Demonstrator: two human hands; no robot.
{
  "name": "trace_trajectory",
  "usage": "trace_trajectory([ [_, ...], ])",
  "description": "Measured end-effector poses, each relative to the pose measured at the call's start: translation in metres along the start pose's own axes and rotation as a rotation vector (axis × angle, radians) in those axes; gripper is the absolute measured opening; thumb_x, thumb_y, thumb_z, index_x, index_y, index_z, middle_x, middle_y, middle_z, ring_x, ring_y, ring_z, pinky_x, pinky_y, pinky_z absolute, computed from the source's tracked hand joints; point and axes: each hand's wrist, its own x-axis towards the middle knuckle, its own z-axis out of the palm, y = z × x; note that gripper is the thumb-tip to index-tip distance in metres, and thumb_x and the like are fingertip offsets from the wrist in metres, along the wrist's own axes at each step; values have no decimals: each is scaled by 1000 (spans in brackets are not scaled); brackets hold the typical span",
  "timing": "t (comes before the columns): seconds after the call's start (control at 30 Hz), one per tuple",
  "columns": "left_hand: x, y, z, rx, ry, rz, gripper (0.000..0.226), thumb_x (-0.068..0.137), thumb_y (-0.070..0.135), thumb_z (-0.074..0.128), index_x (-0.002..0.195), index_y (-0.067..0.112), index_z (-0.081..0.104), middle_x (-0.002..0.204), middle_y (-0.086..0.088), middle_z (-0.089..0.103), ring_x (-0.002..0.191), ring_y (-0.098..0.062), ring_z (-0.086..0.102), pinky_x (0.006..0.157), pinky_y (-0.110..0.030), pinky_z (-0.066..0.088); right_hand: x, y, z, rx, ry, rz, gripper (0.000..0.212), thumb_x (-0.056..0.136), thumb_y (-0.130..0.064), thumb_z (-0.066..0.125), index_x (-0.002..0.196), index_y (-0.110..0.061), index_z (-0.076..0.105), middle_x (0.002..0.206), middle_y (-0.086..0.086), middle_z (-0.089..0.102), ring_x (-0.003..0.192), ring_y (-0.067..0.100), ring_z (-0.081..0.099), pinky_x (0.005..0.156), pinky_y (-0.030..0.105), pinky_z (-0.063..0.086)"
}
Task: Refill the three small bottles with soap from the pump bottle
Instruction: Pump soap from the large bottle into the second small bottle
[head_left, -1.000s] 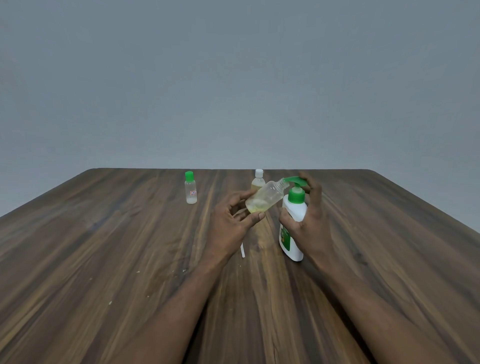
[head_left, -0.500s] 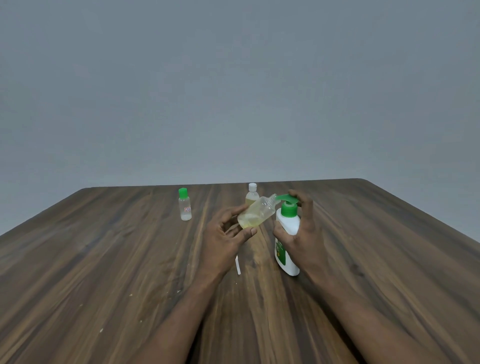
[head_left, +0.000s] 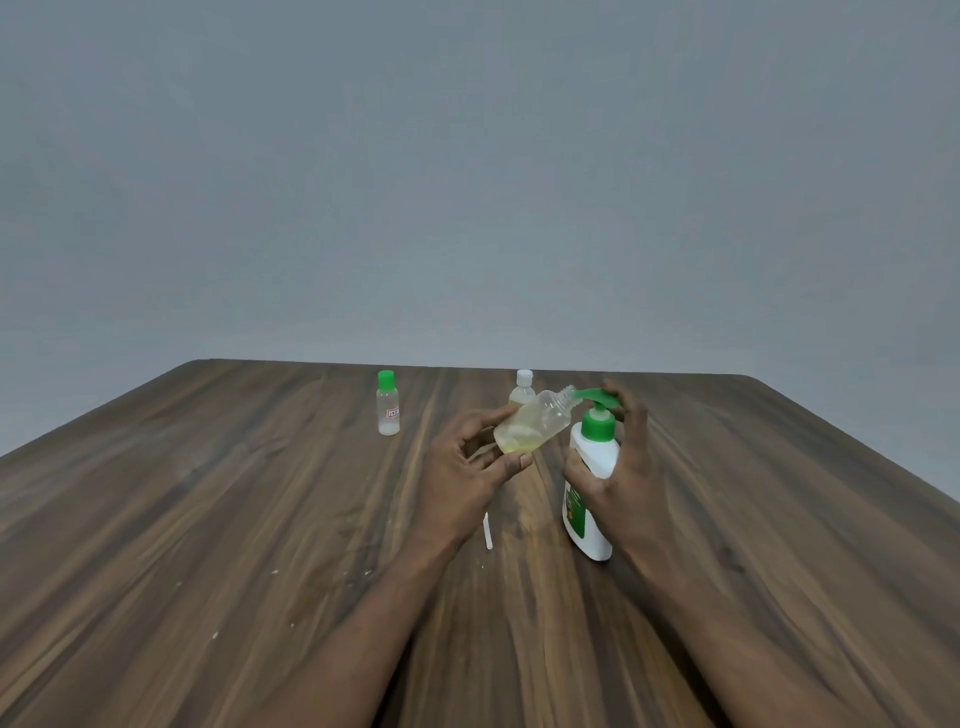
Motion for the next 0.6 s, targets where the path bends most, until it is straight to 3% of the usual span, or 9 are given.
trace_trajectory([
  [0.13,-1,-2,-1,17,0,-2,53,74,-10,83,114,23,71,114,3,74,107,-13,73,94,-28,58,0,-5,2,24,16,-22,66,76,-31,71,130,-48,36,122,-28,54,107,1,61,78,6,43],
  [0.33,-3,-2,2,25,-6,24,52,74,-6,84,116,21,71,114,1,75,108,-14,72,93,-28,58,0,0,0,15,-16,1,81,76,-15,74,139,-46,32,121,-22,57,101,5,65,72,26,51],
  [0.5,-2,-1,1,57,-6,52,51,74,-2,85,120,16,70,114,7,74,108,-12,71,88,-22,57,1,-2,0,27,-20,5,81,74,-26,72,143,-42,31,125,-24,55,110,4,61,78,19,48],
  [0.6,-2,-1,0,71,-1,56,51,74,-1,86,120,16,71,111,11,73,108,-11,71,86,-19,56,1,-4,0,12,-17,7,78,73,-27,71,138,-46,32,120,-27,55,105,-1,61,73,8,46],
])
